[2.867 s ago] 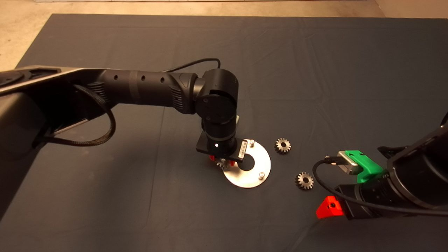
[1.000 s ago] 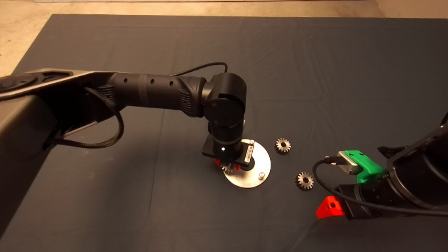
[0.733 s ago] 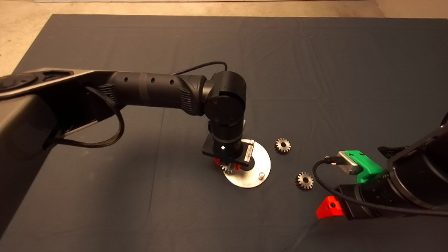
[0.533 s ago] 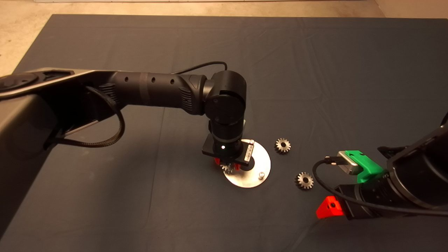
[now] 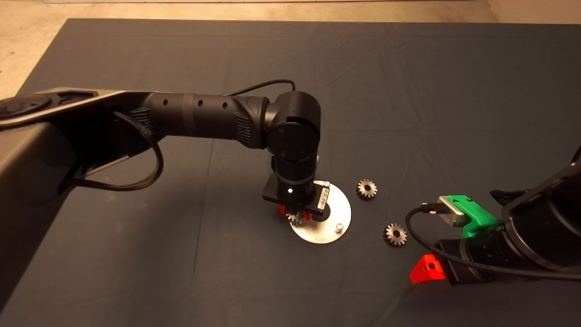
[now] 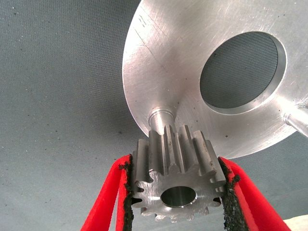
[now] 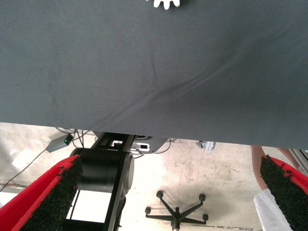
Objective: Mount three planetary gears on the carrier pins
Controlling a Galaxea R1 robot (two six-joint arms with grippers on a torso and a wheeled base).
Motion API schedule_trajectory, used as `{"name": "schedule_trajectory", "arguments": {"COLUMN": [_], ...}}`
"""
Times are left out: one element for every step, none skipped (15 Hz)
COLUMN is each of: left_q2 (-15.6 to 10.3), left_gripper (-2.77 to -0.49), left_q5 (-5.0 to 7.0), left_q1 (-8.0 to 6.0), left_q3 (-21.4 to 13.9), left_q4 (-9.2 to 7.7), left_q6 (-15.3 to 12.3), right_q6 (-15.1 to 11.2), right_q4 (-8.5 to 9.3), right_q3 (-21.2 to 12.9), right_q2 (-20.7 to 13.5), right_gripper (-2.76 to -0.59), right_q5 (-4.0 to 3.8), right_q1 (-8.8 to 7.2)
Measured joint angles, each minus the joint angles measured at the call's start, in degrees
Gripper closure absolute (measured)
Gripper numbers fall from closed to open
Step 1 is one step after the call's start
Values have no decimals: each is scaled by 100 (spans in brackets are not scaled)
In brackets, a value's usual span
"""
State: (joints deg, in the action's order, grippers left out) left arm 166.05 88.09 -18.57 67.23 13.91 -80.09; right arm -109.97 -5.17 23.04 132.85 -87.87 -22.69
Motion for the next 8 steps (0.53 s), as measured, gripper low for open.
{"name": "schedule_trajectory", "arguments": {"left_q2": [4,11,24,30,30,30,30,33], "left_gripper": [-95,-95,-95,-95,-95,-95,-95,-95], "left_q5": [2,2,17,26,26,26,26,24], "left_q1": [0,0,-1,-1,-1,-1,-1,-1], "left_q3": [16,29,40,55,57,66,68,77], "left_q4": [-13,-22,-22,-32,-38,-41,-41,-44], "left_q6": [0,1,0,0,0,1,1,5], "right_q6": [0,0,0,0,0,0,0,0], "right_q4": [0,0,0,0,0,0,0,0], "right_q3": [0,0,0,0,0,0,0,0], "right_q2": [0,0,0,0,0,0,0,0], "right_gripper": [-275,-275,-275,-275,-275,-275,-275,-275], "right_q5": [0,-1,0,0,0,0,0,0], "right_q1": [0,0,0,0,0,0,0,0]}}
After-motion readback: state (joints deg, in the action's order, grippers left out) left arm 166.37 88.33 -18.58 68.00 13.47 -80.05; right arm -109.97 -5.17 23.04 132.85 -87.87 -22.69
